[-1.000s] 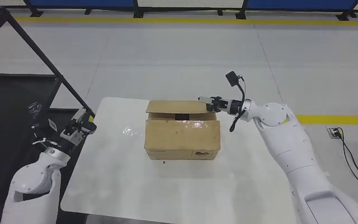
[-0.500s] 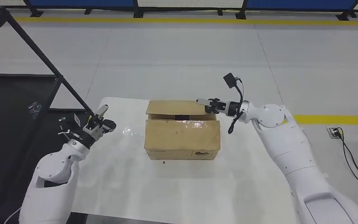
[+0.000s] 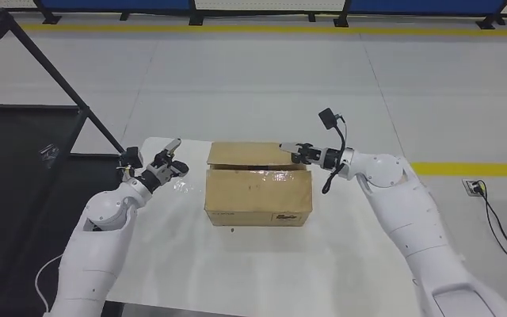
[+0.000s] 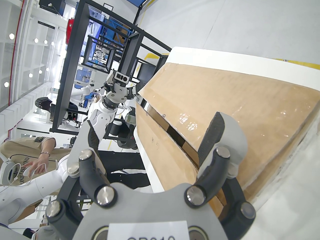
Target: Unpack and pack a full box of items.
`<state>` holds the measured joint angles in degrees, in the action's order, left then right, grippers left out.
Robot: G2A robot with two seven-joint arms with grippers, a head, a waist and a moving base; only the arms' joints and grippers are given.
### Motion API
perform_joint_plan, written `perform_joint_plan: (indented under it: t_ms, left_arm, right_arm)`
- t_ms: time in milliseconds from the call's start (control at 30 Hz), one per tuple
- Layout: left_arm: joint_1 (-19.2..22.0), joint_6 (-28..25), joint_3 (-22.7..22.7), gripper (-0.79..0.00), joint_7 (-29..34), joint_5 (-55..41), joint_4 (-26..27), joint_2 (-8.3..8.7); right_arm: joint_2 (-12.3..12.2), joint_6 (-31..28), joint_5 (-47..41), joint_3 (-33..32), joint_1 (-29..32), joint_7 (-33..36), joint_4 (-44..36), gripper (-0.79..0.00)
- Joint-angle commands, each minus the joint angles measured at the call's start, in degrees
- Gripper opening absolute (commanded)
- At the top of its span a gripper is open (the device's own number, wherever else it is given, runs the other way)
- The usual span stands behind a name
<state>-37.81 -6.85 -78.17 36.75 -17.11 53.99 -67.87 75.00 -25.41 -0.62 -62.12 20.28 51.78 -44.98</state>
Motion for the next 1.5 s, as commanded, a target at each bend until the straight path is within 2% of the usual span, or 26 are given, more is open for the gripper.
perform_joint_plan:
  t_ms: [0,267,633,1100,1467]
  left_arm:
    - [2.9,-1.5,2.7,0.0,-1.1,-0.2,-4.0,-0.93]
    - [10.1,-4.6,9.8,0.0,-5.6,0.2,-13.6,-4.2]
    - [15.6,-6.9,15.0,0.0,-6.4,2.0,-22.1,-7.28]
    - [18.1,-9.5,17.4,0.0,-4.6,2.3,-25.7,-9.66]
    - [18.1,-10.8,17.2,0.0,-5.8,2.1,-26.3,-10.47]
  right_arm:
    - [-0.3,0.3,0.1,-0.5,0.8,0.1,-0.9,0.0]
    - [-1.3,1.5,0.5,-1.9,3.3,0.5,-4.6,0.0]
    - [-1.8,2.9,1.0,-1.9,4.6,1.2,-7.4,0.0]
    - [-2.4,3.6,0.0,-2.5,5.1,2.0,-8.1,0.0]
    - [-2.8,4.9,-5.0,-3.4,6.8,4.6,-9.9,0.0]
